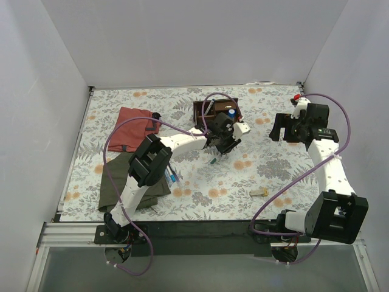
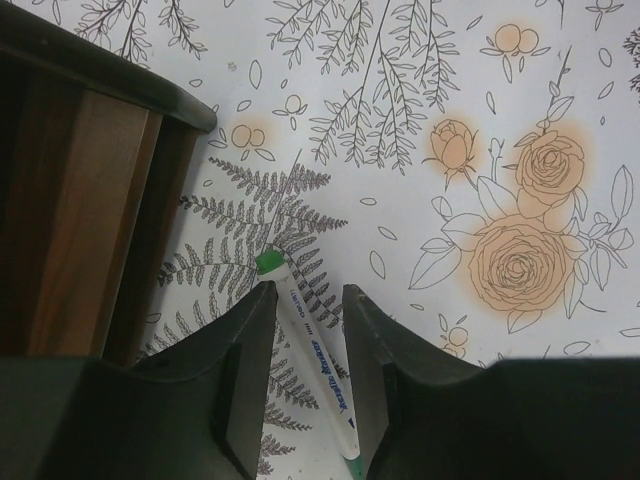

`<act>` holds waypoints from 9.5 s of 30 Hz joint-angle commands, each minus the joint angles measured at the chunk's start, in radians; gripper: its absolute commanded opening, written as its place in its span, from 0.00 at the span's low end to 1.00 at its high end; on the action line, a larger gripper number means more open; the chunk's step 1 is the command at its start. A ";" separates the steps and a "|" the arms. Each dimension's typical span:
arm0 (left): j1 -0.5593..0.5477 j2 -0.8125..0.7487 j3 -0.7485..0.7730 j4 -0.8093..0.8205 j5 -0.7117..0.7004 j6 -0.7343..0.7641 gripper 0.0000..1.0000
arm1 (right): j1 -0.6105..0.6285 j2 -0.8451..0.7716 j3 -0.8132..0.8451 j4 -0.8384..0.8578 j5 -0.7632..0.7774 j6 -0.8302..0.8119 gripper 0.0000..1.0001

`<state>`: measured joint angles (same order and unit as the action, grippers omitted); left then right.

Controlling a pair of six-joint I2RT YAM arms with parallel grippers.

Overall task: Sort the stationery into containers
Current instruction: Pick up the pen from the center of the board, then place the pen in the storage box, then pick up the pen from the center of the board, then place the pen in the storage box.

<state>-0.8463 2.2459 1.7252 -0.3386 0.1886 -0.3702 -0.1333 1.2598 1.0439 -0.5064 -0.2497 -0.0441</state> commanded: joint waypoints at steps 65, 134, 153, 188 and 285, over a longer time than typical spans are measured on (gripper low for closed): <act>0.239 -0.610 -0.260 0.508 0.204 -0.272 0.00 | -0.019 0.027 0.094 -0.004 -0.022 0.038 0.87; 0.345 -0.138 -0.391 1.362 0.236 -0.355 0.41 | -0.017 0.245 0.240 -0.047 0.035 0.021 0.86; 0.362 -0.724 -0.250 0.039 -0.049 -0.268 0.60 | -0.015 0.239 0.188 0.000 -0.100 0.038 0.86; 0.417 -0.642 -0.578 -0.359 0.167 -0.573 0.45 | 0.044 0.130 0.053 -0.015 -0.171 -0.057 0.86; 0.320 -0.591 -0.264 0.477 0.127 -0.409 0.00 | 0.017 0.135 0.117 0.006 -0.073 -0.083 0.86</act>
<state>-0.5274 1.7008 1.5600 -0.2962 0.3019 -0.8322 -0.1120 1.4220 1.1103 -0.5152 -0.3470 -0.1123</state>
